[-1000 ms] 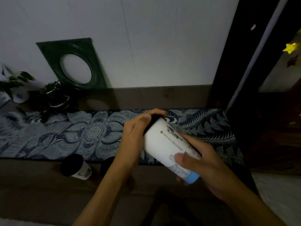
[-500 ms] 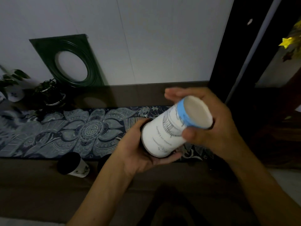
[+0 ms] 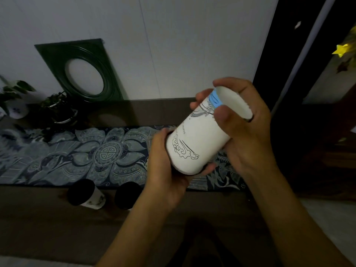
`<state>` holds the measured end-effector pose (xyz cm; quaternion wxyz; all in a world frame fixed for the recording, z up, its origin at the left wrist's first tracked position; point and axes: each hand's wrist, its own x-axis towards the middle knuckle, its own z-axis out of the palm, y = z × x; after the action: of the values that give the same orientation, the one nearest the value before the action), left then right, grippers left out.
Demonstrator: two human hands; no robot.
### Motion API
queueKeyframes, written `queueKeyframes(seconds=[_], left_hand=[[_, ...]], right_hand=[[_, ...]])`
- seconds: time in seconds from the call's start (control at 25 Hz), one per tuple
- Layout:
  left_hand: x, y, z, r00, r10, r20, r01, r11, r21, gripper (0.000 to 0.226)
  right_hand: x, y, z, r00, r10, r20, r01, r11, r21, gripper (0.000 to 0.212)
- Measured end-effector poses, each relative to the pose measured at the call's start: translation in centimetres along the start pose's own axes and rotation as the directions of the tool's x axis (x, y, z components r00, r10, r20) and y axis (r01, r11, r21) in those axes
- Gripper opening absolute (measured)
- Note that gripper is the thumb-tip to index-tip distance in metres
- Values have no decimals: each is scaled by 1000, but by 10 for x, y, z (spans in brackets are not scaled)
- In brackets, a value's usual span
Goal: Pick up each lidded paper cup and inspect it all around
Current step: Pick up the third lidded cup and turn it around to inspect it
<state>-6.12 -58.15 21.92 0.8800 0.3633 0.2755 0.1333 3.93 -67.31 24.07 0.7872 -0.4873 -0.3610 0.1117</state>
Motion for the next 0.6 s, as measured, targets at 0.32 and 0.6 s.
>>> queueKeyframes(seconds=[0.32,0.6], left_hand=[[-1,-10,14,999,14,-53,-17,998,-62,47],[-1,-27,12,941,334,-51,-335,942,-22,37]], right_hand=[[0,1,10,991,-55,-118,53,998,-17,60],[-8,5,16,895,61,-442,-25,996,88,42]])
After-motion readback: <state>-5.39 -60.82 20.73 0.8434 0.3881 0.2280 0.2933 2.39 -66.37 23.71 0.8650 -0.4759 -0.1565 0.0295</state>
